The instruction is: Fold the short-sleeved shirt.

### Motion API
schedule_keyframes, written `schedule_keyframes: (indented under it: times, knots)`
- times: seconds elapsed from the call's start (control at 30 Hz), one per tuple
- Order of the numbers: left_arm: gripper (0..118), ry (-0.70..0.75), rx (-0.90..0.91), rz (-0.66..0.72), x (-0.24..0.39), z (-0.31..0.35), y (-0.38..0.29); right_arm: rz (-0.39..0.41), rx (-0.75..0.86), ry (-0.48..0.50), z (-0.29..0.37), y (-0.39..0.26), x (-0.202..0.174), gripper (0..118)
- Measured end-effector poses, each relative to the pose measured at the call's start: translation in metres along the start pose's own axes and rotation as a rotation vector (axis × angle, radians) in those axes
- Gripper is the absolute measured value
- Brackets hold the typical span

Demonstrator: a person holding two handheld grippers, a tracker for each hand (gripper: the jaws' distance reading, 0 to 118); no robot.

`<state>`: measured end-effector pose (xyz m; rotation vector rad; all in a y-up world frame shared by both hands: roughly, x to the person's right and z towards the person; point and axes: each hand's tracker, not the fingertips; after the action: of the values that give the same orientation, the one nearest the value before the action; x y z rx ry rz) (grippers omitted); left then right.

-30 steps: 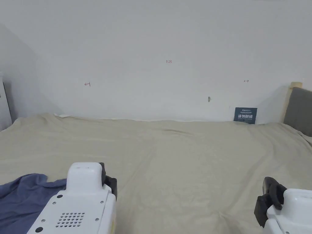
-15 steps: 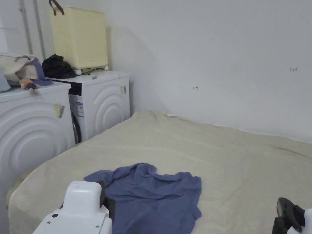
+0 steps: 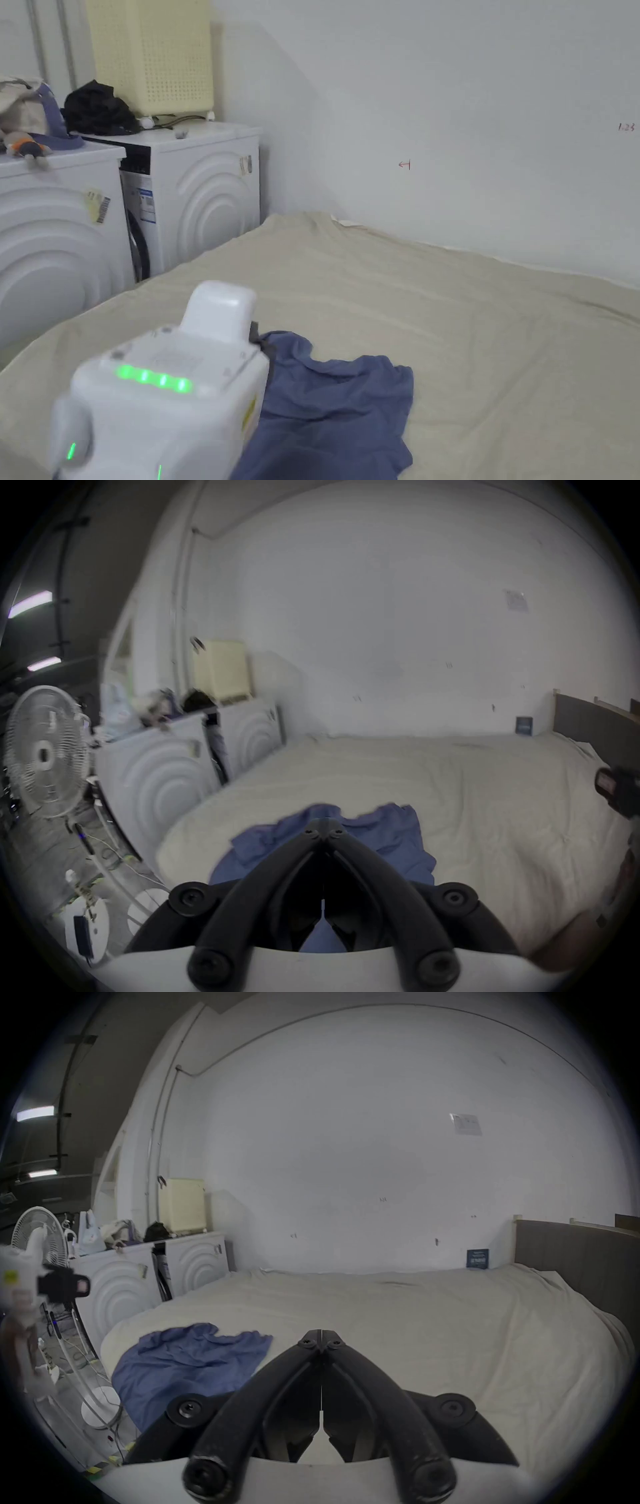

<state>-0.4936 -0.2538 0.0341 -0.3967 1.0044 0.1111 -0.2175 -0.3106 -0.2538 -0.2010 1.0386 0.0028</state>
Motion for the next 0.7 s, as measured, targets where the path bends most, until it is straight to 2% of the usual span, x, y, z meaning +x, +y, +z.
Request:
schedule_keyframes:
  times: [0.07,0.13,0.2,0.27,0.3,0.37,0.4,0.47,0.5,0.53,0.63,0.7]
  knots:
    - [0,-0.116,-0.261,0.015,-0.008,-0.068,0.011,0.001,-0.051,-0.003,-0.006,-0.003,0.009,0]
    - [0,-0.284,-0.580,0.087,-0.018,-0.152,0.000,-0.030,-0.115,0.010,-0.011,-0.009,0.016,0]
    - [0,-0.293,-0.832,0.128,-0.019,-0.211,-0.019,-0.057,-0.170,0.015,-0.019,-0.018,0.023,0]
    - [0,-0.178,-0.901,0.083,-0.013,-0.246,-0.047,-0.066,-0.201,-0.010,-0.024,-0.029,0.027,0]
    - [5,-0.144,-0.931,0.054,-0.009,-0.264,-0.058,-0.065,-0.217,-0.020,-0.028,-0.034,0.028,0]
    - [85,-0.169,-0.930,0.007,-0.003,-0.285,-0.071,-0.063,-0.261,-0.034,-0.036,-0.043,0.031,0]
    - [114,-0.198,-0.979,0.001,0.000,-0.293,-0.080,-0.069,-0.285,-0.040,-0.040,-0.046,0.033,0]
    - [118,-0.213,-1.061,0.033,0.005,-0.303,-0.100,-0.085,-0.315,-0.041,-0.046,-0.051,0.035,0]
    - [118,-0.199,-1.071,-0.007,0.011,-0.307,-0.102,-0.091,-0.324,-0.037,-0.049,-0.053,0.036,0]
    - [118,-0.181,-1.017,-0.044,0.013,-0.301,-0.102,-0.092,-0.333,-0.035,-0.052,-0.055,0.037,0]
    - [118,-0.154,-1.021,-0.017,0.011,-0.293,-0.089,-0.095,-0.357,-0.033,-0.058,-0.060,0.036,0]
    - [118,-0.174,-0.983,0.003,0.008,-0.292,-0.102,-0.110,-0.372,-0.024,-0.062,-0.062,0.036,0]
